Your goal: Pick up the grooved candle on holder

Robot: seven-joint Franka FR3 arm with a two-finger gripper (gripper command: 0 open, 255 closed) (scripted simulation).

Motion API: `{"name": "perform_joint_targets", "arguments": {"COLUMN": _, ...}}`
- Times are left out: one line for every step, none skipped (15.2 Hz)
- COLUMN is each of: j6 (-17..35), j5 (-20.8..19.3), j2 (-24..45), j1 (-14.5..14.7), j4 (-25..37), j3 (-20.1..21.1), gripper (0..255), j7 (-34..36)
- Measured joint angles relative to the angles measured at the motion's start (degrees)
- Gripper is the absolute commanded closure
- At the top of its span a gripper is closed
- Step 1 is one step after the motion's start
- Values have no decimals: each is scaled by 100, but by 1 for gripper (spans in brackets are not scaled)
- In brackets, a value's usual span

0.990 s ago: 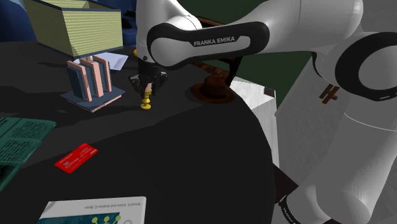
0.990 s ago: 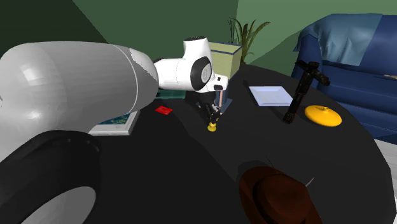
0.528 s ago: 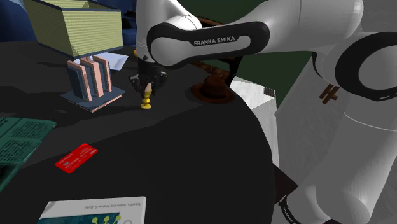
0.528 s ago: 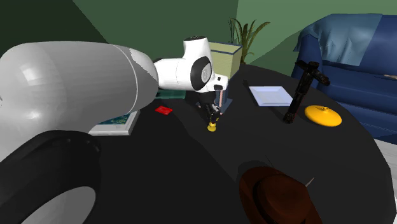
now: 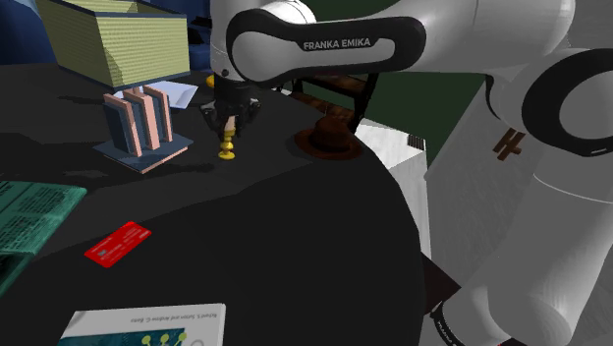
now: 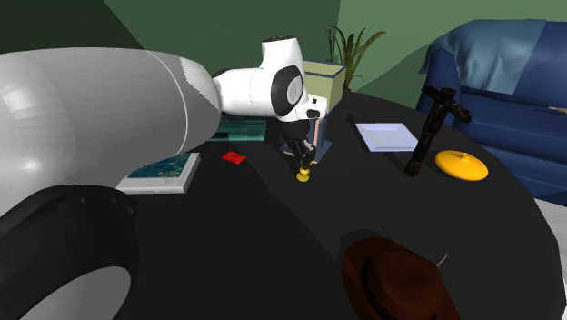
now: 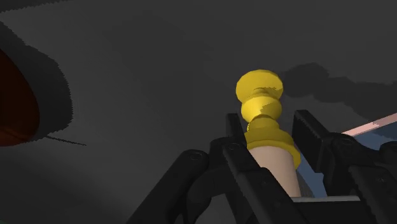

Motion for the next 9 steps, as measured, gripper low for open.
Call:
{"name": "perform_joint_targets", "arguments": {"j6": -63, "j5": 8, "j2": -13, "j1": 11, "j4": 50, "j3": 8, "gripper": 255, "j7": 0}}
{"name": "perform_joint_targets", "arguments": {"j6": -127, "j5": 21, "j2": -24, "j1": 6, "j4": 107, "j3": 10, "gripper": 255, "j7": -26}}
{"name": "perform_joint_targets", "arguments": {"j6": -205, "j5": 23, "j2": -14, "j1": 16, "j4": 196, "j3": 12, "gripper": 255, "j7": -37}}
{"name": "perform_joint_targets", "arguments": {"j6": -277, "j5": 33, "j2": -23, "j1": 17, "j4": 261, "j3": 15, "gripper": 255, "j7": -56}}
{"name": "perform_joint_targets", "arguments": {"j6": -352, "j5": 50, "j2": -50, "j1": 17, "j4": 313, "j3": 21, "gripper": 255, "j7": -72}}
{"name": "perform_joint_targets", "arguments": {"j6": -431, "j5": 46, "j2": -26, "j1": 29, "j4": 416, "j3": 22, "gripper": 255, "j7": -84}}
{"name": "perform_joint_targets", "arguments": {"j6": -504, "j5": 51, "j2": -30, "j1": 38, "j4": 484, "j3": 27, "gripper": 255, "j7": -90}}
{"name": "perform_joint_targets", "arguments": {"j6": -596, "j5": 48, "j2": -10, "j1": 51, "j4": 597, "j3": 29, "gripper": 255, "j7": -105}}
{"name": "perform_joint_targets", "arguments": {"j6": -640, "j5": 53, "j2": -13, "j1": 53, "j4": 638, "j3": 31, "gripper": 255, "j7": -113}}
